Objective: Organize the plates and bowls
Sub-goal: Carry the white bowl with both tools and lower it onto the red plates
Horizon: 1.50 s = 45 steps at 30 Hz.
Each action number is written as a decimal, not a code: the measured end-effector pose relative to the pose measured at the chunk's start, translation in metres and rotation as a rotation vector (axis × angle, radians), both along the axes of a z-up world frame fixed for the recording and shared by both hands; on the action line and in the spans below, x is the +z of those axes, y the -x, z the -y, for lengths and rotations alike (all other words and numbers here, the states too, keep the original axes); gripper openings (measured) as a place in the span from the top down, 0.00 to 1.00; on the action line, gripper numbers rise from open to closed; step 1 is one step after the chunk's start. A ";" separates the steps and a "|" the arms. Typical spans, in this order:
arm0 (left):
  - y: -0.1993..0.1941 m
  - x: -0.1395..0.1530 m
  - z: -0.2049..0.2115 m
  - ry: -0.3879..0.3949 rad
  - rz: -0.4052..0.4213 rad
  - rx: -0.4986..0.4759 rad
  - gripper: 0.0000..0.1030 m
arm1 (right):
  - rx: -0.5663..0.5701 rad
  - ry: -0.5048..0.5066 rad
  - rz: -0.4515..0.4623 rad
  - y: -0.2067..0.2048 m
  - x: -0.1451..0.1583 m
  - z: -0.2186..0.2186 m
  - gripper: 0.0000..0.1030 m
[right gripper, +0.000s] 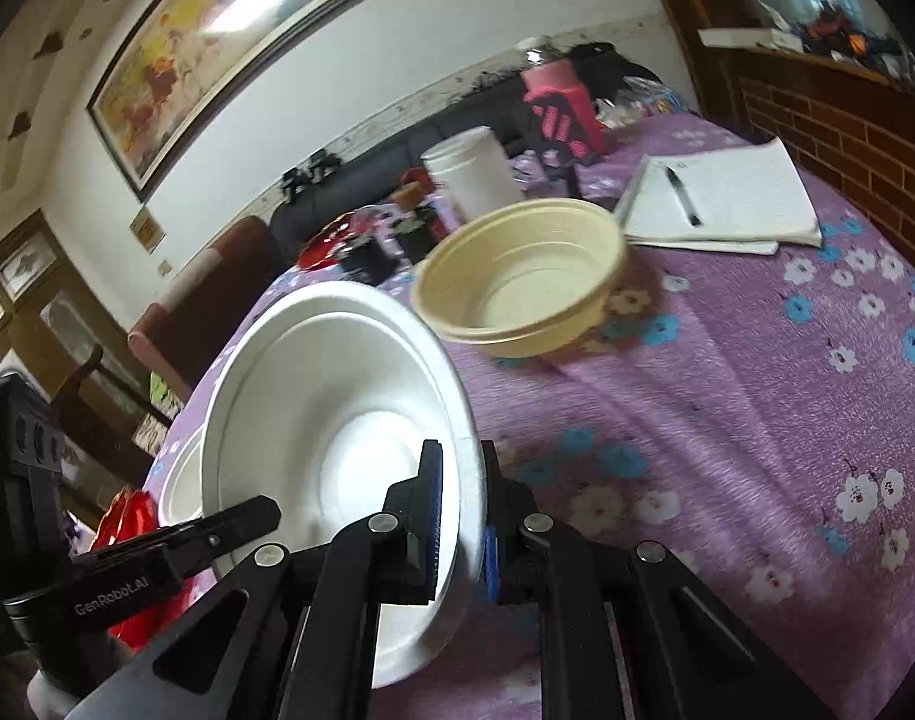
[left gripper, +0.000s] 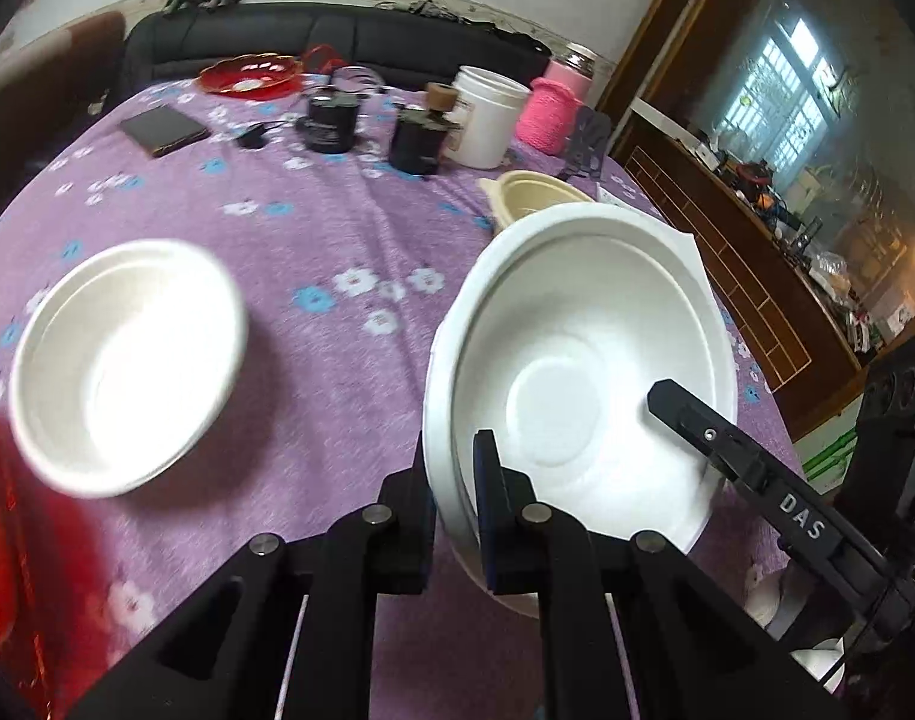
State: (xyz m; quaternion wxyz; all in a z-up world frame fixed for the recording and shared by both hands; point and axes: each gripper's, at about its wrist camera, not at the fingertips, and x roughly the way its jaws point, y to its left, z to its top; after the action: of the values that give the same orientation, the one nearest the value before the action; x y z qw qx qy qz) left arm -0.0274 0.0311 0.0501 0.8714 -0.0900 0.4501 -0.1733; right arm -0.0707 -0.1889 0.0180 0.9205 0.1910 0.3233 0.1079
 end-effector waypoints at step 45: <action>0.101 0.012 -0.303 0.223 0.032 0.566 0.83 | 0.480 0.151 -0.088 -0.012 0.020 -0.315 0.88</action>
State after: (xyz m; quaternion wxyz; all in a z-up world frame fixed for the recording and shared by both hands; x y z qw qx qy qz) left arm -0.1284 0.3337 0.0620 0.8768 -0.3041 0.3716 0.0268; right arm -0.0583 0.1259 0.0376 0.8652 0.0443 0.4063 0.2903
